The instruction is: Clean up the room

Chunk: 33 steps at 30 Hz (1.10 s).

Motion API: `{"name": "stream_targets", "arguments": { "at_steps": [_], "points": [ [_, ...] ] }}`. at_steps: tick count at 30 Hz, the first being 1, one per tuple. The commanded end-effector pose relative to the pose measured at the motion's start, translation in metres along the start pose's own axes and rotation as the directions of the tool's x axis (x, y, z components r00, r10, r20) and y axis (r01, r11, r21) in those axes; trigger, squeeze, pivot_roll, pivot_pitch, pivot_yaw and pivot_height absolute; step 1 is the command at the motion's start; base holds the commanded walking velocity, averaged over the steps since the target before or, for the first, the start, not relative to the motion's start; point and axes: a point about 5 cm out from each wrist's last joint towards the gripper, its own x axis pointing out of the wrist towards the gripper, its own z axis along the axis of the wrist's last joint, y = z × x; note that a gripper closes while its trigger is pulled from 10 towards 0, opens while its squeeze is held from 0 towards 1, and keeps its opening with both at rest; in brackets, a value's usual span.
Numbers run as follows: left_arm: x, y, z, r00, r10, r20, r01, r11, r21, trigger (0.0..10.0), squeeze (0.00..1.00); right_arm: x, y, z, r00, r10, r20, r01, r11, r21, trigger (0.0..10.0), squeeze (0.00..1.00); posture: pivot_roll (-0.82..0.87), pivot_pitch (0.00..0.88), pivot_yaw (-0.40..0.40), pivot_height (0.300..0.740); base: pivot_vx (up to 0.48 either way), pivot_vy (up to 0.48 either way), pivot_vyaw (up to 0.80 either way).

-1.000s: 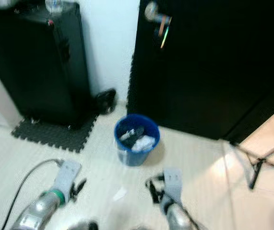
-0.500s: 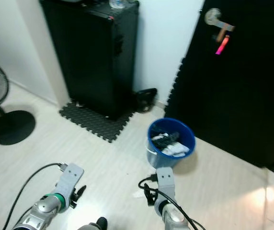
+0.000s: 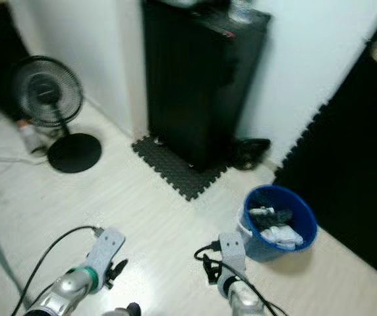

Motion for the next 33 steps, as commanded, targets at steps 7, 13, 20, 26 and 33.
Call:
{"name": "stream_targets", "arguments": {
  "at_steps": [7,13,20,26,33],
  "points": [
    [-0.0002,-0.0052,-0.0064,1.000,-0.014,-0.018,0.013,1.000,-0.012,10.0,0.00,-0.0066,-0.0015,-0.0144,0.999,-0.007,-0.047,0.007,1.000,0.011,10.0,0.00,0.06,0.006,0.013,0.740,0.000,0.000,0.77],
    [0.0000,-0.0052,-0.0060,1.000,-0.014,-0.015,0.014,1.000,-0.011,10.0,0.00,-0.0067,-0.0022,-0.0141,0.999,-0.013,-0.043,0.014,1.000,0.017,10.0,0.00,0.06,0.011,0.013,0.740,0.000,0.000,0.77],
    [0.0004,-0.0053,-0.0050,1.000,-0.015,-0.011,0.015,1.000,-0.014,10.0,0.00,-0.0063,-0.0026,-0.0131,0.999,-0.014,-0.040,0.014,1.000,0.016,10.0,0.00,0.05,0.016,0.010,0.740,0.000,0.000,0.77],
    [0.0008,-0.0051,-0.0039,1.000,-0.014,-0.007,0.014,1.000,-0.015,10.0,0.00,-0.0061,-0.0030,-0.0123,0.999,-0.015,-0.036,0.015,1.000,0.016,10.0,0.00,0.05,0.018,0.010,0.740,0.000,0.000,0.77],
    [0.0012,-0.0045,-0.0004,1.000,-0.012,0.018,0.012,1.000,0.001,10.0,0.00,-0.0061,-0.0051,-0.0095,1.000,-0.024,-0.009,0.025,0.999,0.045,10.0,0.00,0.05,0.018,0.011,0.740,0.188,0.200,0.22]
  ]
}}
